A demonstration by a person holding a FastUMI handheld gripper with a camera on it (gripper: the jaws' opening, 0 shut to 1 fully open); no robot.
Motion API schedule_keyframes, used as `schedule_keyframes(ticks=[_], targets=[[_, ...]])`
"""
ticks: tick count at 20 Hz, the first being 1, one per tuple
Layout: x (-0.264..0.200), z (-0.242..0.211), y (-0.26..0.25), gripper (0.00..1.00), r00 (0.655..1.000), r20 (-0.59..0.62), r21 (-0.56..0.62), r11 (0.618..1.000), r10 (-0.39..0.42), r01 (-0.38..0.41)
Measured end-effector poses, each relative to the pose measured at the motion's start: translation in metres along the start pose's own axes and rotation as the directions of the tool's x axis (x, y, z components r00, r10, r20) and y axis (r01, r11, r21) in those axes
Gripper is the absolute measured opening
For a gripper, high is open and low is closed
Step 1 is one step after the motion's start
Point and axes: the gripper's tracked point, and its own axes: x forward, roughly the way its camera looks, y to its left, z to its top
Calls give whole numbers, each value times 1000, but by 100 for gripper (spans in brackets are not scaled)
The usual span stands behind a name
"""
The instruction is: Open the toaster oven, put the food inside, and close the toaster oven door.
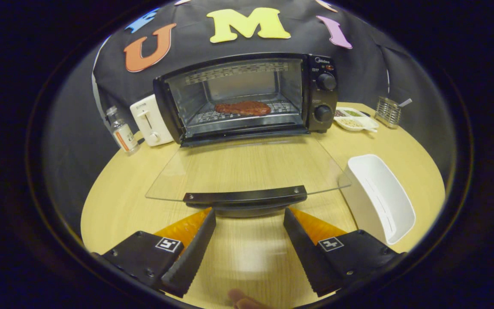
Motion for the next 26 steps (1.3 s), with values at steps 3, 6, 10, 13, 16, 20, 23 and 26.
schedule_keyframes(ticks=[3, 6, 10, 13, 16, 20, 23, 26], targets=[[-5, 6, 0, 100, 1000, 14, -5, 1000, -15, 16], [-11, 17, 3, 100, 998, 55, -11, 1000, -23, 24], [-19, 31, 6, 100, 995, 96, -26, 999, -37, 40], [-27, 50, 10, 100, 988, 151, -39, 998, -35, 41], [-32, 73, 14, 100, 978, 207, -69, 997, -29, 44], [-41, 107, 18, 100, 963, 270, -101, 994, -20, 49], [-43, 128, 21, 100, 954, 298, -118, 991, -19, 57], [-41, 151, 24, 100, 944, 330, -115, 992, -10, 51]])
